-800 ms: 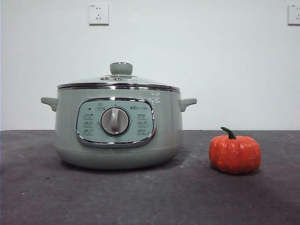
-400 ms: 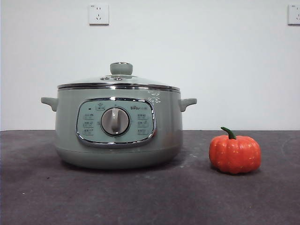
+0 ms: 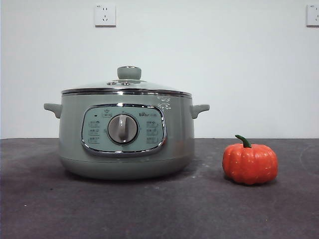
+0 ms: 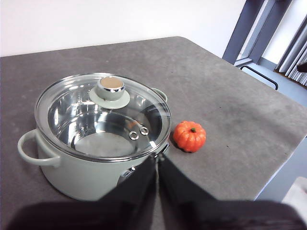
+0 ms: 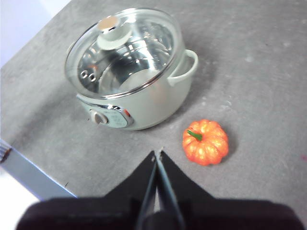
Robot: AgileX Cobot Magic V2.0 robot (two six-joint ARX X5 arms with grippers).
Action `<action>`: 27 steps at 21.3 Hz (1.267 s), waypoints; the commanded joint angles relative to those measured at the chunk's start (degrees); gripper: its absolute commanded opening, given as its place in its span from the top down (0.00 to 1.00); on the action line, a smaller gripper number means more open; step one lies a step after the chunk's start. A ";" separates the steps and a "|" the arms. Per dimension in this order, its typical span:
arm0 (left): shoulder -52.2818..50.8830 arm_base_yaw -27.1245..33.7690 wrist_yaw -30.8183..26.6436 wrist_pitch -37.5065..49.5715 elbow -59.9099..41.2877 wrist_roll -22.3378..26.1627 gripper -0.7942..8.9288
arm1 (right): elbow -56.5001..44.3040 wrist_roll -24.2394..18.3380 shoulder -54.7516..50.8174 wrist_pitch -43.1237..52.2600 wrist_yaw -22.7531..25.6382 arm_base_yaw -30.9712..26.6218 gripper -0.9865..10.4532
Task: Pick up the pumpkin,open the lid,put the pumpkin in the pot,close the lid
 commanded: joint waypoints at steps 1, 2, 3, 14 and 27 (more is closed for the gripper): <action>-0.11 -0.24 -0.26 0.28 0.02 1.07 0.45 | 0.15 -1.07 0.02 0.48 -0.09 0.17 0.70; -0.11 -0.24 -0.33 0.59 0.02 1.05 0.21 | 0.15 -0.68 0.00 0.46 0.22 0.17 0.49; -0.11 -0.24 -0.31 0.76 0.02 0.85 0.16 | 0.17 -0.04 0.00 0.46 0.20 0.17 0.34; -0.11 -0.24 -0.17 0.79 0.02 0.81 0.17 | 0.15 -0.50 11.39 2.25 5.01 6.88 0.28; -0.11 -0.24 -0.13 0.74 0.02 0.81 0.17 | 0.17 -2.93 45.44 17.05 20.39 15.32 0.28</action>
